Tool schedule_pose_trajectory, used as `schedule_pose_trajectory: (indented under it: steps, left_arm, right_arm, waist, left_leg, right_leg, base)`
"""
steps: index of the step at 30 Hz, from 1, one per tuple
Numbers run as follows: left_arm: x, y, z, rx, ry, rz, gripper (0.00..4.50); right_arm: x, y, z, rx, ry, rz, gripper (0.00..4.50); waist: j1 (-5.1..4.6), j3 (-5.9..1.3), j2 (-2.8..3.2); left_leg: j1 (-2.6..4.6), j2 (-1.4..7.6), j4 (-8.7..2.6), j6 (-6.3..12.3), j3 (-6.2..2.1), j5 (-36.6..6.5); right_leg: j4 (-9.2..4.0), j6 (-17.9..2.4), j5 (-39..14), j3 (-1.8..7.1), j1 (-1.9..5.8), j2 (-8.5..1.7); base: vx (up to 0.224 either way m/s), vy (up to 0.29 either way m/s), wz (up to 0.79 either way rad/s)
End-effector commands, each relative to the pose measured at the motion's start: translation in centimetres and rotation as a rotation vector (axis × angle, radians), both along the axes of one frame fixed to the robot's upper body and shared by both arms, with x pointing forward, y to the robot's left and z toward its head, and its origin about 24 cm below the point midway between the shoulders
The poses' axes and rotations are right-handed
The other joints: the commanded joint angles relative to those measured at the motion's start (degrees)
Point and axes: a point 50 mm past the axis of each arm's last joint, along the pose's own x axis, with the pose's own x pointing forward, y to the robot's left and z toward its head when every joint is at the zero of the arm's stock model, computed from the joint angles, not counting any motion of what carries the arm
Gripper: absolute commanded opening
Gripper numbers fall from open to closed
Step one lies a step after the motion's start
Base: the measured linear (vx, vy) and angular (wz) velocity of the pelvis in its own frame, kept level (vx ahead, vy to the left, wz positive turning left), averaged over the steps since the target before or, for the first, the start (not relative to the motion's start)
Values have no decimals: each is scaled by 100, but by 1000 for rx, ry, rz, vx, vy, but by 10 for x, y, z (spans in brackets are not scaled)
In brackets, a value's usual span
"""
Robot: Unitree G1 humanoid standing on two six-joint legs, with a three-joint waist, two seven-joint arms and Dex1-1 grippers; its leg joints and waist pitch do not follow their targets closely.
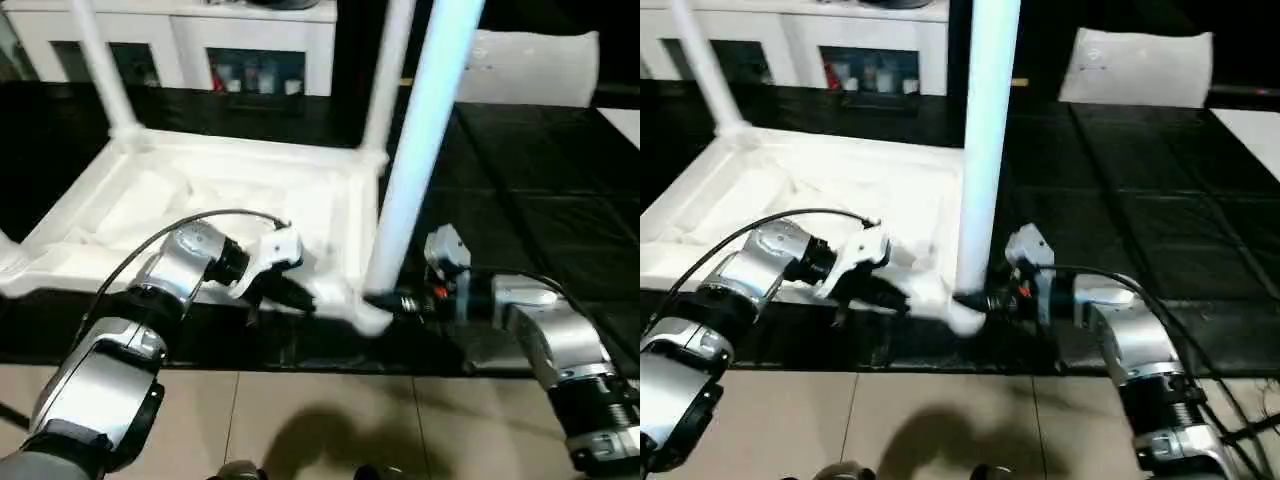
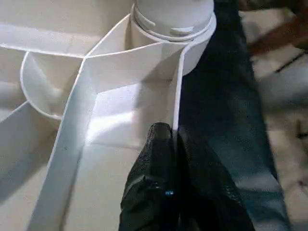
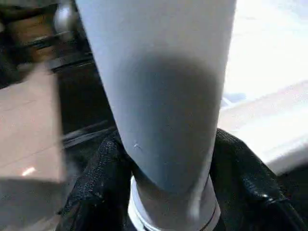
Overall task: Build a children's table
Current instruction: Rotate leg to tighten
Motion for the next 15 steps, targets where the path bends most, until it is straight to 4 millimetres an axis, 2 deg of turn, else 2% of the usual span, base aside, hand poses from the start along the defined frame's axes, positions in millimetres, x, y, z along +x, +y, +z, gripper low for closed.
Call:
schedule_pose_trajectory:
  steps: [1, 3, 4, 5, 6, 7, 9, 11, 12, 13, 14, 15]
  left_arm:
    - [14, -33, 16, -126, -72, 127, 0]
    - [19, -42, 17, -158, -80, 223, 0]
    - [24, -54, 19, -193, -79, 326, 0]
    - [24, -54, 19, -193, -79, 326, 0]
    - [27, -69, 20, -231, -86, 423, 0]
    - [30, -75, 22, -251, -96, 476, 0]
    - [30, -77, 22, -255, -99, 493, 0]
    - [31, -78, 23, -256, -101, 502, 0]
    - [31, -80, 23, -260, -109, 515, 0]
    - [31, -80, 23, -260, -109, 515, 0]
    - [31, -82, 24, -262, -113, 523, 0]
    - [31, -83, 24, -262, -113, 523, 0]
  right_arm:
    - [2, 28, -19, -6, 75, -108, 196]
    - [8, 39, -22, 13, 91, -212, 196]
    - [15, 55, -24, 21, 115, -348, 195]
    - [15, 55, -24, 21, 115, -348, 195]
    - [21, 78, -20, 27, 114, -454, 195]
    - [23, 90, -17, 36, 112, -482, 195]
    - [24, 94, -17, 29, 113, -511, 195]
    - [26, 95, -17, 20, 116, -541, 195]
    - [26, 99, -15, 26, 111, -552, 195]
    - [26, 99, -15, 26, 111, -552, 195]
    - [27, 102, -14, 29, 98, -564, 229]
    - [27, 102, -14, 29, 98, -565, 229]
  waist:
    - [-57, -308, 4]
    - [-112, -316, -5]
    - [-161, -323, -13]
    - [-186, -317, 4]
    - [-225, -327, 19]
    - [-283, -334, 25]
    - [-285, -344, 18]
    - [-267, -359, 34]
    - [-276, -367, 12]
    - [-262, -379, 18]
    - [-257, -377, 19]
    - [-254, -372, 17]
  left_leg:
    - [33, 190, -425, 162, -87, -1242]
    - [44, 177, -414, 100, -101, -1319]
    - [16, 173, -424, 129, -110, -1236]
    - [22, 182, -429, 124, -113, -1244]
    - [33, 182, -426, 134, -117, -1266]
    - [18, 187, -442, 118, -123, -1240]
    - [57, 171, -431, 196, -102, -1206]
    - [26, 203, -442, 320, -97, -1027]
    - [18, 213, -443, 373, -89, -956]
    - [20, 207, -434, 410, -77, -845]
    - [23, 205, -430, 439, -68, -815]
    - [8, 205, -429, 474, -64, -773]
  right_leg:
    - [-599, -375, -3322, 268, 291, -462]
    - [-622, -341, -3460, 248, 292, -478]
    - [-631, -302, -3405, 244, 321, -476]
    - [-633, -328, -3375, 246, 304, -479]
    - [-643, -359, -3299, 246, 305, -485]
    - [-626, -425, -3146, 250, 301, -475]
    - [-623, -502, -2921, 280, 288, -470]
    - [-549, -638, -2434, 321, 316, -472]
    - [-507, -741, -2137, 333, 324, -460]
    - [-471, -843, -1885, 346, 336, -468]
    - [-463, -886, -1802, 352, 336, -468]
    - [-446, -935, -1736, 361, 345, -473]
  base:
    - [0, 0, 0]
    - [0, 0, 0]
    - [0, 0, 0]
    - [0, 0, 0]
    - [0, 0, 0]
    - [0, 0, 0]
    - [0, 0, 0]
    - [0, 0, 0]
    - [0, 0, 0]
    - [0, 0, 0]
    - [0, 0, 0]
    - [0, 0, 0]
